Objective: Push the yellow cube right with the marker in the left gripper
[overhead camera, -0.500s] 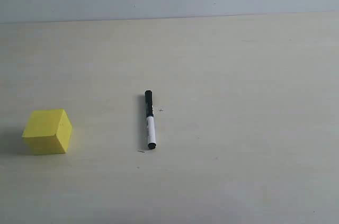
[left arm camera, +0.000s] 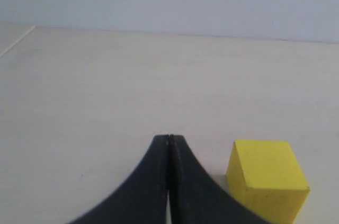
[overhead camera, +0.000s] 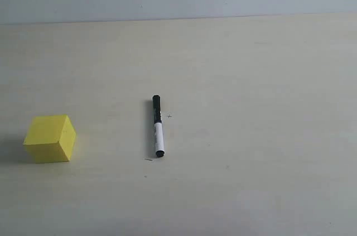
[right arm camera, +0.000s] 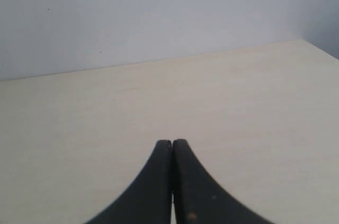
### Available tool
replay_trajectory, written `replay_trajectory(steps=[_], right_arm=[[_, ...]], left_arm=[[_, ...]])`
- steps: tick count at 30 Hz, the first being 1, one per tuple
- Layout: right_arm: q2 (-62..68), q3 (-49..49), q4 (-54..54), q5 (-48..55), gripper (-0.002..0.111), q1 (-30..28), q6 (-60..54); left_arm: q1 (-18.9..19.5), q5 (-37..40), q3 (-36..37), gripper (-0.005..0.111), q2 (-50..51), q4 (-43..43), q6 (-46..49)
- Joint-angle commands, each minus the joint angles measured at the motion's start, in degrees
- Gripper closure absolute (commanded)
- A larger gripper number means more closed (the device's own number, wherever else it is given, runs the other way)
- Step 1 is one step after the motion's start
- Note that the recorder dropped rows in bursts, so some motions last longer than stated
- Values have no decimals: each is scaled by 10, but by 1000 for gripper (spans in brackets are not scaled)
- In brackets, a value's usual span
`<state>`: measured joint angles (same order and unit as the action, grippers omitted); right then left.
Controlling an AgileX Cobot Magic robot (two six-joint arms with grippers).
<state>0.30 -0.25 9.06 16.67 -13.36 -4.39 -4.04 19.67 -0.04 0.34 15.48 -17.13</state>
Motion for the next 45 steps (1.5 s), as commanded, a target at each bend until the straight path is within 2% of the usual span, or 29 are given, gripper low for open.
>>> replay_trajectory(steps=[1, 4, 6, 12, 21, 26, 30, 33, 37, 40, 41, 43, 45], right_arm=[[-3, 3, 0, -3, 108, 1, 0], [-3, 3, 0, -3, 108, 1, 0], [-3, 3, 0, -3, 108, 1, 0], [-3, 3, 0, -3, 108, 1, 0], [-3, 3, 0, -3, 108, 1, 0], [-3, 3, 0, -3, 108, 1, 0], [-3, 3, 0, -3, 108, 1, 0], [-3, 3, 0, -3, 108, 1, 0], [-3, 3, 0, -3, 108, 1, 0], [-3, 3, 0, -3, 108, 1, 0], [-3, 3, 0, -3, 108, 1, 0], [-3, 3, 0, -3, 108, 1, 0], [-3, 3, 0, -3, 108, 1, 0]], left_arm=[[1, -174, 0, 107, -3, -17, -26], [1, -310, 0, 107, -3, -33, -138], [1, -382, 0, 107, -3, -32, -180], [1, -497, 0, 107, -3, -31, -225], [1, -521, 0, 107, -3, -39, -201], [1, -579, -1, 107, -3, -199, -187], [1, -600, -68, 107, 57, -309, -119], [1, -582, -149, 107, 150, -300, -75], [1, -560, -246, 107, 319, -181, -113], [1, -504, -319, 107, 467, -33, -198], [-1, -462, -348, 107, 517, 38, -249], [-16, -329, -417, 107, 613, 202, -386], [-57, -180, -471, 107, 686, 355, -523]])
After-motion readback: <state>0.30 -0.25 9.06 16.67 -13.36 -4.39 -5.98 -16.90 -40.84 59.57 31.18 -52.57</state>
